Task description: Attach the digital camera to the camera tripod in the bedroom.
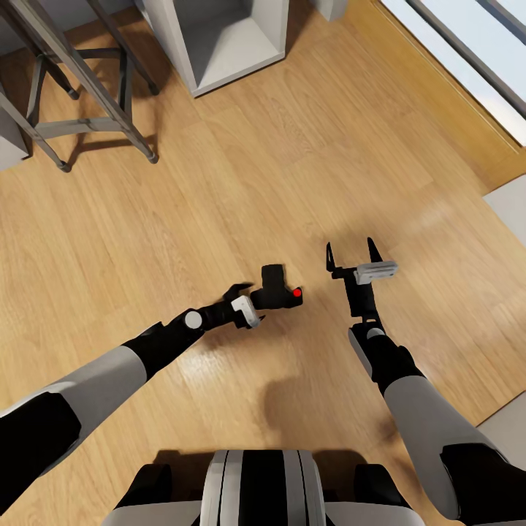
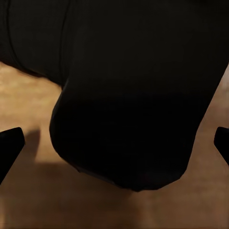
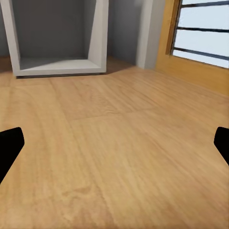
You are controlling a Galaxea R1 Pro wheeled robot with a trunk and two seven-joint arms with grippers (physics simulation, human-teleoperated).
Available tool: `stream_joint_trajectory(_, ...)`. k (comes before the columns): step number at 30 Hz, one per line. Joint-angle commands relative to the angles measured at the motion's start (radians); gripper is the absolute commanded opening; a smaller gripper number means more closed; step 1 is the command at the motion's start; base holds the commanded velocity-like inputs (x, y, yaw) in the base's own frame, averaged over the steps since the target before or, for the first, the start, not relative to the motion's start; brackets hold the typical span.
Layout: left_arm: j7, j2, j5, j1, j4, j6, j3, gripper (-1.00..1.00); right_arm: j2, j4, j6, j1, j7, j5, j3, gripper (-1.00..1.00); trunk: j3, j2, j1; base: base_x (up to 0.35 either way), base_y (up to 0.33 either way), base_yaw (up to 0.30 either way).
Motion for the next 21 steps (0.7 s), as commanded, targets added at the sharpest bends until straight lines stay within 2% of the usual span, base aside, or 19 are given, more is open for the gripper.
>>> stream_joint_trajectory(1,0.003,0.0,0.004,-0.001,0.0,-0.003,-0.005,1.0,-0.001,0.001,-0.002,0.0,-0.002,0.003,0.002,1.0,0.0,0.0,0.0,0.0,0.0,0.0)
stream_joint_trajectory(21,0.016,-0.011,0.004,-0.001,-0.001,-0.003,-0.005,1.0,-0.001,0.001,-0.002,0.0,-0.002,0.003,0.002,1.0,0.0,0.0,0.0,0.0,0.0,0.0)
